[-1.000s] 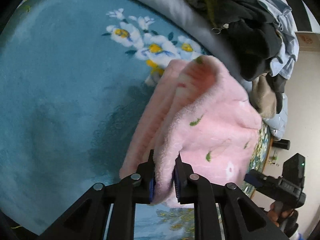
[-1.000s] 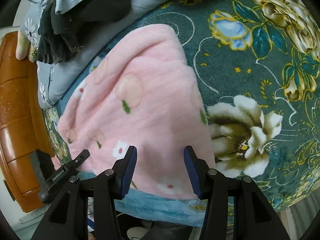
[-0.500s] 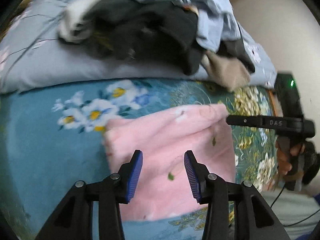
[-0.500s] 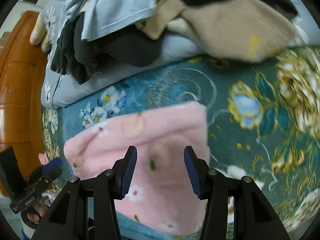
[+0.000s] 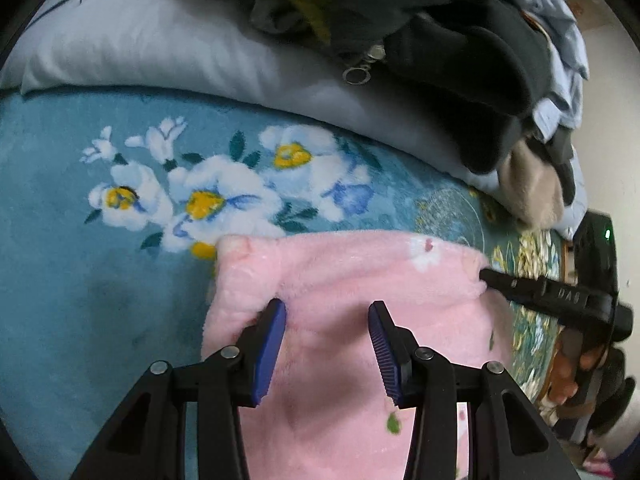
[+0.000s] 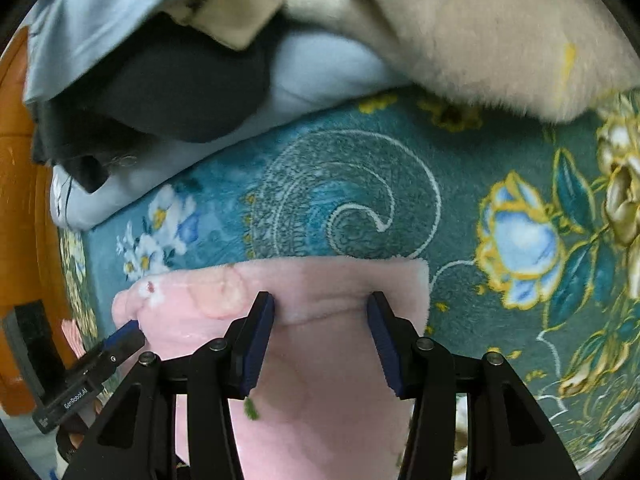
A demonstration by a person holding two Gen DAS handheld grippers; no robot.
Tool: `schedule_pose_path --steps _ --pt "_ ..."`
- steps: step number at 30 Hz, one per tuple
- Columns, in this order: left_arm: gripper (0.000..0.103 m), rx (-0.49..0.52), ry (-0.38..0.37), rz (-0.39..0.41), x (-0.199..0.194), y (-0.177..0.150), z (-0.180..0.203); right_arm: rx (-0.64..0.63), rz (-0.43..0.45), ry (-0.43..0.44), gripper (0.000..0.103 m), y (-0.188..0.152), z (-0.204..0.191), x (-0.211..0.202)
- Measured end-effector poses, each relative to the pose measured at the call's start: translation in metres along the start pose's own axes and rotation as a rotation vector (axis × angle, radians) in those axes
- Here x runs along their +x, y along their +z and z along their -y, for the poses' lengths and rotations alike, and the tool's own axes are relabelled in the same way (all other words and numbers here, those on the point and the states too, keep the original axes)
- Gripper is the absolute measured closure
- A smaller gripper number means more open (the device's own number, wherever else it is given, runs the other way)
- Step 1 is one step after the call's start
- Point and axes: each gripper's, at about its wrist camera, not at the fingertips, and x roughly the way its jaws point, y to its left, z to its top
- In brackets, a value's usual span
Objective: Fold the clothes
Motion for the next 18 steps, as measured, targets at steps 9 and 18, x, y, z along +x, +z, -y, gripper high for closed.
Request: schedule_pose_path --steps 9,18 --pt "0.030 0.078 0.015 0.057 -0.044 -0.018 0.015 0.011 0.034 0.063 0.047 -0.013 0.005 -0.020" --pt "0.022 -0.094 0.017 0.005 -0.026 -0.047 -0.043 0.093 0.035 0.089 0.037 -0.078 0.051 -0.034"
